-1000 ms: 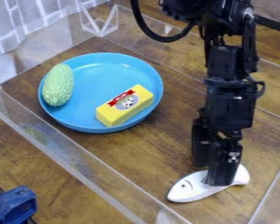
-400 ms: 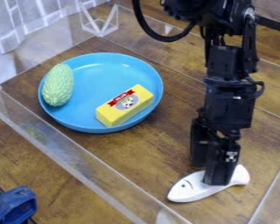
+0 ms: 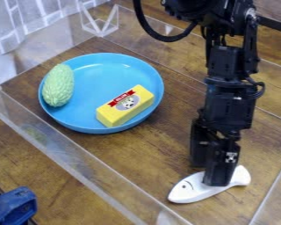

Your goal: Put the white object in the blue tray

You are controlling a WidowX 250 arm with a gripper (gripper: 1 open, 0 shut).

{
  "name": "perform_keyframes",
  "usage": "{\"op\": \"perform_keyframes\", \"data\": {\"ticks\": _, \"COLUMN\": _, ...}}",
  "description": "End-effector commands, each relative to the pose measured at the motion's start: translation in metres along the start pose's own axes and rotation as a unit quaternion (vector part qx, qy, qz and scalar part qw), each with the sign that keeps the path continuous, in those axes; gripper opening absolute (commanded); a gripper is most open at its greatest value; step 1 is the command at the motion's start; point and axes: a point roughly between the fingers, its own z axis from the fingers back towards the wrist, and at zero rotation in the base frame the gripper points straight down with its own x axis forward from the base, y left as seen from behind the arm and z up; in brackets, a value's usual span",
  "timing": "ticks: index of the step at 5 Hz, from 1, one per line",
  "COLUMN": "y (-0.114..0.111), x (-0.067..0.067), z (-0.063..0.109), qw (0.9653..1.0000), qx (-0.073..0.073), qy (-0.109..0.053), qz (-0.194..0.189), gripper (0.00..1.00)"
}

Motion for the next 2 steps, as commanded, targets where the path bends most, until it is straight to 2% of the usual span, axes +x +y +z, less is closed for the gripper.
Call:
{"op": "perform_keyframes", "data": {"ticks": 1, "y": 0.0171, "x": -0.0164, "z": -0.014, "qw": 0.9995, "qx": -0.006, "qy": 0.026, "qz": 0.019, "gripper": 0.0}}
{"op": "perform_keyframes", "data": {"ticks": 2, "y": 0.016, "x": -0.0164, "z": -0.0115, "qw": 0.9995, "qx": -0.004, "qy": 0.027, "qz": 0.017, "gripper": 1.0}}
